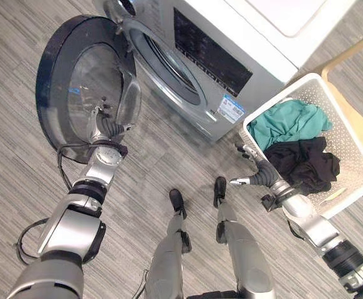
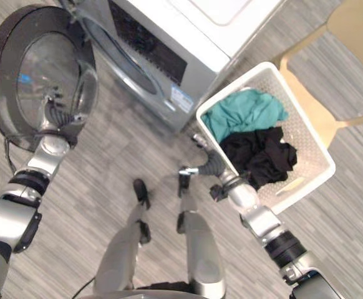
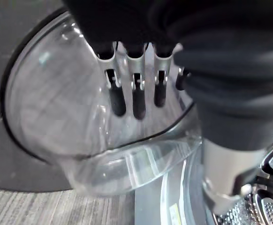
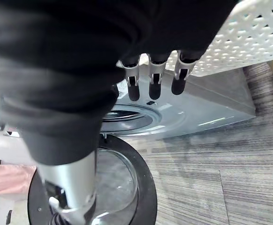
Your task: Grab the laundry basket,head to the washer,open it,put in the laundry and shut it.
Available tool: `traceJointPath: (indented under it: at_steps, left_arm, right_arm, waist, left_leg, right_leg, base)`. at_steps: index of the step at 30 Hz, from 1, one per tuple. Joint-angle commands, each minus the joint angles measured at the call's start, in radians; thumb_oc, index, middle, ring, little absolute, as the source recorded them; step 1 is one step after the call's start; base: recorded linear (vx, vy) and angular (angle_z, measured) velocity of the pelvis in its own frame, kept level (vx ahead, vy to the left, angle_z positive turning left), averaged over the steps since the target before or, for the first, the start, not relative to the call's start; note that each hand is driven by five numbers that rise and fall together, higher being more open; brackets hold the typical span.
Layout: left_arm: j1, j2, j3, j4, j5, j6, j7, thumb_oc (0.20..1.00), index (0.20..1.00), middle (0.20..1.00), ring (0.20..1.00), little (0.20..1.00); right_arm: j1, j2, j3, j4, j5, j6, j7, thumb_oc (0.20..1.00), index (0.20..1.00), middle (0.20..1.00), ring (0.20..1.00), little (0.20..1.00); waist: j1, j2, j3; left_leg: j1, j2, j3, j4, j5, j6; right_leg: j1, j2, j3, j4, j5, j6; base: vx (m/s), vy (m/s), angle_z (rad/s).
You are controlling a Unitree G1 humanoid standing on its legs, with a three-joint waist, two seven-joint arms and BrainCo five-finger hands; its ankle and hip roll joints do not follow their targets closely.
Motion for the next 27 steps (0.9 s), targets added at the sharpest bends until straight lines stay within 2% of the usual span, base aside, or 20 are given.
traceJointPath:
  at_steps: [1,6,11,12,13,15,19,20,21,22,24,25,26,27]
  left_arm:
    - [0.047,0.084,0.048,0.081,0.012,0.056,0.029,1.000,1.000,1.000,1.000,1.000]
    - [0.129,0.136,0.146,0.102,0.000,0.063,0.056,1.000,1.000,1.000,1.000,1.000]
    - [0.159,0.189,0.172,0.084,0.009,0.062,0.064,1.000,1.000,1.000,1.000,1.000]
    - [0.164,0.208,0.183,0.074,0.010,0.063,0.069,1.000,1.000,1.000,1.000,1.000]
    - [0.164,0.264,0.191,0.050,0.026,0.061,0.084,1.000,1.000,1.000,1.000,1.000]
    - [0.199,0.267,0.197,-0.033,0.031,0.044,0.079,1.000,1.000,1.000,1.000,1.000]
    - [0.280,0.177,0.205,-0.135,-0.005,0.011,0.050,1.000,1.000,1.000,1.000,1.000]
    - [0.304,0.135,0.204,-0.150,-0.019,0.007,0.046,1.000,1.000,1.000,1.000,1.000]
    - [0.377,0.054,0.201,-0.208,-0.017,0.002,0.030,1.000,1.000,1.000,1.000,1.000]
    - [0.397,0.019,0.194,-0.219,-0.020,-0.002,0.025,1.000,1.000,1.000,1.000,1.000]
    - [0.525,-0.113,0.171,-0.267,-0.039,-0.015,-0.028,1.000,1.000,1.000,1.000,1.000]
    - [0.553,-0.142,0.168,-0.268,-0.047,-0.012,-0.039,1.000,1.000,1.000,1.000,1.000]
    - [0.617,-0.187,0.170,-0.272,-0.063,-0.010,-0.052,1.000,1.000,1.000,1.000,1.000]
    - [0.654,-0.206,0.172,-0.282,-0.074,-0.007,-0.062,1.000,1.000,1.000,1.000,1.000]
  right_arm:
    - [0.003,0.027,-0.054,-0.079,0.046,-0.082,0.006,1.000,1.000,1.000,1.000,1.000]
    - [0.073,0.010,-0.101,-0.094,0.056,-0.092,0.005,1.000,1.000,1.000,1.000,1.000]
    - [0.086,0.005,-0.118,-0.103,0.057,-0.099,0.005,1.000,1.000,1.000,1.000,1.000]
    - [0.089,0.004,-0.125,-0.107,0.056,-0.101,0.003,1.000,1.000,1.000,1.000,1.000]
    - [0.094,0.009,-0.128,-0.102,0.051,-0.105,0.000,1.000,1.000,1.000,1.000,1.000]
    - [0.097,0.023,-0.135,-0.097,0.035,-0.103,-0.002,1.000,1.000,1.000,1.000,1.000]
    - [0.092,0.057,-0.154,-0.082,-0.020,-0.098,-0.030,1.000,1.000,1.000,1.000,1.000]
    - [0.089,0.063,-0.160,-0.083,-0.038,-0.099,-0.044,1.000,1.000,1.000,1.000,1.000]
    - [0.093,0.074,-0.183,-0.085,-0.093,-0.086,-0.066,1.000,1.000,1.000,1.000,1.000]
    - [0.090,0.077,-0.187,-0.085,-0.107,-0.087,-0.075,1.000,1.000,1.000,1.000,1.000]
    - [0.095,0.072,-0.229,-0.092,-0.198,-0.067,-0.109,1.000,1.000,1.000,1.000,1.000]
    - [0.101,0.073,-0.233,-0.094,-0.215,-0.059,-0.112,1.000,1.000,1.000,1.000,1.000]
    - [0.113,0.073,-0.231,-0.078,-0.252,-0.042,-0.117,1.000,1.000,1.000,1.000,1.000]
    - [0.121,0.076,-0.232,-0.068,-0.264,-0.033,-0.118,1.000,1.000,1.000,1.000,1.000]
  waist:
    - [0.020,-0.047,-0.020]
    - [0.031,-0.039,-0.011]
    - [0.038,-0.039,-0.011]
    - [0.040,-0.040,-0.011]
    - [0.049,-0.044,-0.009]
    - [0.060,-0.046,-0.011]
    - [0.067,-0.043,-0.030]
    - [0.066,-0.042,-0.038]
    - [0.063,-0.040,-0.055]
    - [0.061,-0.039,-0.060]
    - [0.042,-0.034,-0.079]
    - [0.040,-0.033,-0.079]
    - [0.041,-0.033,-0.086]
    - [0.049,-0.031,-0.093]
  left_leg:
    - [0.007,-0.034,-0.050,0.096,-0.121,0.002]
    - [0.013,-0.043,-0.082,0.079,-0.113,0.001]
    - [0.010,-0.044,-0.093,0.078,-0.113,0.000]
    - [0.009,-0.045,-0.096,0.079,-0.114,0.000]
    - [0.001,-0.046,-0.106,0.092,-0.117,-0.001]
    - [0.002,-0.047,-0.113,0.098,-0.120,-0.002]
    - [0.019,-0.050,-0.110,0.102,-0.131,-0.001]
    - [0.028,-0.051,-0.107,0.103,-0.138,0.000]
    - [0.052,-0.052,-0.094,0.108,-0.156,0.005]
    - [0.061,-0.052,-0.085,0.113,-0.163,0.007]
    - [0.123,-0.048,-0.028,0.150,-0.215,0.025]
    - [0.143,-0.044,-0.009,0.155,-0.225,0.029]
    - [0.188,-0.031,0.035,0.159,-0.241,0.031]
    - [0.214,-0.021,0.066,0.154,-0.247,0.030]
  right_leg:
    - [0.009,-0.073,0.024,0.097,-0.126,0.109]
    - [0.017,-0.080,0.008,0.099,-0.133,0.104]
    - [0.021,-0.084,-0.001,0.097,-0.132,0.105]
    - [0.021,-0.085,-0.002,0.097,-0.131,0.106]
    - [0.027,-0.088,-0.006,0.095,-0.130,0.106]
    - [0.038,-0.090,-0.012,0.092,-0.130,0.107]
    - [0.057,-0.092,-0.005,0.093,-0.137,0.107]
    - [0.062,-0.092,0.001,0.095,-0.141,0.107]
    - [0.078,-0.094,0.015,0.102,-0.149,0.106]
    - [0.082,-0.094,0.022,0.107,-0.151,0.105]
    - [0.094,-0.085,0.071,0.164,-0.178,0.102]
    - [0.097,-0.081,0.081,0.181,-0.185,0.101]
    - [0.104,-0.072,0.075,0.205,-0.190,0.102]
    - [0.103,-0.085,0.016,0.220,-0.183,0.104]
  base:
    - [0.02,0.018,-0.17]
    - [0.03,0.015,0.01]
    - [0.01,0.004,0.17]
    - [-0.01,-0.031,0.30]
    - [-0.01,-0.046,0.34]
    - [-0.01,-0.033,0.37]
    - [0.00,0.016,0.18]
    - [0.02,0.062,0.08]
    - [0.03,0.073,-0.01]
    - [0.04,0.142,-0.20]
    - [0.06,0.174,-0.63]
    - [0.09,0.132,-1.55]
    - [0.06,0.075,-1.57]
    - [0.15,0.037,-1.39]
